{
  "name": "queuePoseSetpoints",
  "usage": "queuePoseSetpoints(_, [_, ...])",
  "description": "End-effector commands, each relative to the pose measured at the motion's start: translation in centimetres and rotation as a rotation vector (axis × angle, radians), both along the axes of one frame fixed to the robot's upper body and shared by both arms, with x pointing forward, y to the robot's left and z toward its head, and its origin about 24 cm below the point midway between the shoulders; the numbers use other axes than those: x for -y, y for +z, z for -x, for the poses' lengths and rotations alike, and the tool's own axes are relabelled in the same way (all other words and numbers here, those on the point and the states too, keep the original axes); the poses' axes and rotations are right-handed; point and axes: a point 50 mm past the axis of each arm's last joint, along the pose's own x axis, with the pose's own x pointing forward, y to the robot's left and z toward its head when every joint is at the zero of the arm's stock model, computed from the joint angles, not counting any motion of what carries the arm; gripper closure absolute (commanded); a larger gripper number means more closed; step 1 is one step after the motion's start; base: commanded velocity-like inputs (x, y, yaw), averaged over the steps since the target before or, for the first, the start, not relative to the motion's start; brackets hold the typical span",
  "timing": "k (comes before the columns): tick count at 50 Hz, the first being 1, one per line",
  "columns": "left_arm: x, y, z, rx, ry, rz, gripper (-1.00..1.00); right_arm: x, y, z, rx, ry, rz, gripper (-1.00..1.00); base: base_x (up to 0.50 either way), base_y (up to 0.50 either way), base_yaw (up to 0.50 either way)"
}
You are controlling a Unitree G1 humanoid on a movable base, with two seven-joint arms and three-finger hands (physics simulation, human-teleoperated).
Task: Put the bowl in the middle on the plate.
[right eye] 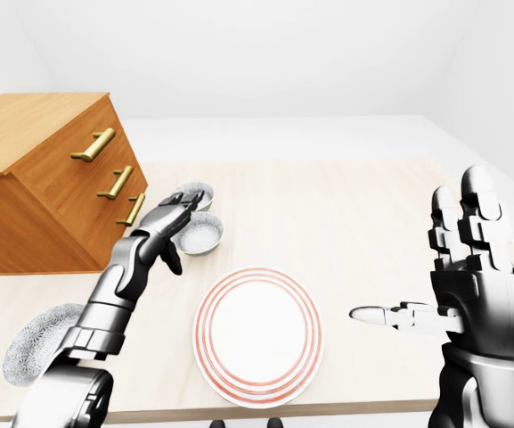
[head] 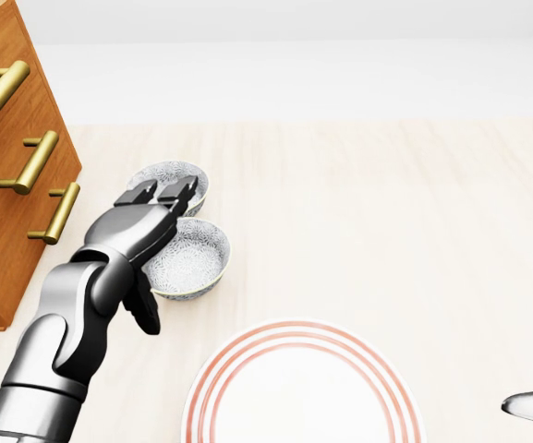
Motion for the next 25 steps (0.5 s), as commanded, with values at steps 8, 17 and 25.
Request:
queuePoseSetpoints(8, [0.0, -2.1, -0.5, -0.043, 0.006, -0.017, -1.00, 0.0, 0.1, 0.1, 0.003, 0.000, 0.002, -1.00, 0.00, 0.00, 0.00])
queuePoseSetpoints(17, [0.2, -3.1, -0.7, -0.053, 0.012, -0.007, -1.00, -0.1, 0.2, 0.1, 0.009, 0.001, 0.004, -1.00, 0.00, 0.00, 0.00])
queuePoseSetpoints(25, [0.5, -3.7, -1.2, -0.062, 0.011, -0.008, -1.00, 0.0, 0.1, 0.0, 0.007, 0.004, 0.000, -1.00, 0.00, 0.00, 0.00])
